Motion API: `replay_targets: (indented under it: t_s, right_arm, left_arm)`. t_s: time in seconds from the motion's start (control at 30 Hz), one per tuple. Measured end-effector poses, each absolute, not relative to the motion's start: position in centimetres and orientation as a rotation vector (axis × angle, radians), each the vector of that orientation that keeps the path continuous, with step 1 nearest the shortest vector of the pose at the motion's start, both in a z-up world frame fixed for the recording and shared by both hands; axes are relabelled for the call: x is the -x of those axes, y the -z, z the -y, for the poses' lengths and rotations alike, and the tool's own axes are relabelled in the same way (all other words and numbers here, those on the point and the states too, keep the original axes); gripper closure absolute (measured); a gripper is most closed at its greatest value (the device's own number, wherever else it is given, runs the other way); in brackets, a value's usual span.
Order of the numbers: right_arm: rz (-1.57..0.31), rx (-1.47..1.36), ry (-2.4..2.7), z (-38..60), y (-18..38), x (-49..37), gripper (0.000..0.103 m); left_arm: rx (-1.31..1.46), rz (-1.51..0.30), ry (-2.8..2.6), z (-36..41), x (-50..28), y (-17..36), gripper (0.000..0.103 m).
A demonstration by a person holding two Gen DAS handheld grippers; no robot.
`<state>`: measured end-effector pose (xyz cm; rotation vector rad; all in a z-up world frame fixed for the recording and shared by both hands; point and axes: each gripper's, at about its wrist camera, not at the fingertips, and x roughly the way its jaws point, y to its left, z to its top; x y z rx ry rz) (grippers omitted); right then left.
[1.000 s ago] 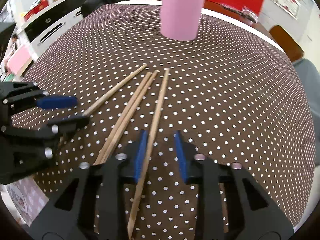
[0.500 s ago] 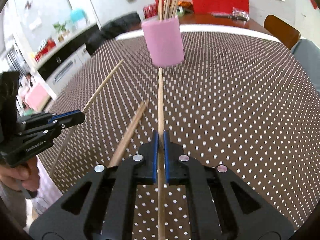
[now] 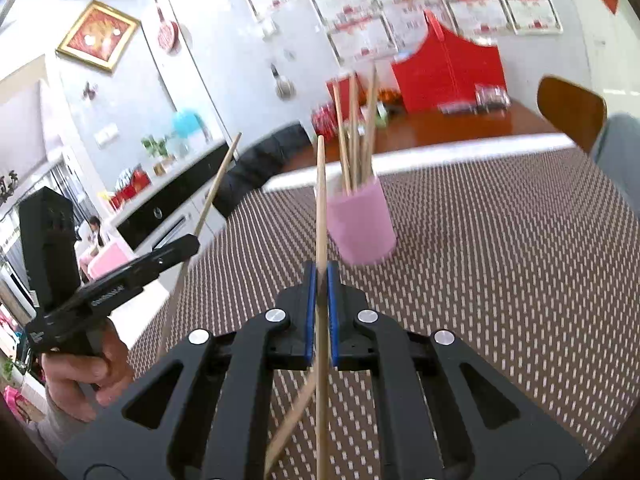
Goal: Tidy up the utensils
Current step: 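Carry the chopstick upright over the pink cup and lower it in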
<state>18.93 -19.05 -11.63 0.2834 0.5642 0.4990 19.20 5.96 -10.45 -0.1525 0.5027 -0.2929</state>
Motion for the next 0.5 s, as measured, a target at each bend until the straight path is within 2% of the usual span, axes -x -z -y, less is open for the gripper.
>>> replay_targets:
  t_s: [0.5]
  right_arm:
    - [-0.219,-0.298,-0.487,17.5,2.6,-26.6,0.097]
  left_arm:
    - [0.234,-0.141,0.410,-4.1,-26.9,0.6,0.097]
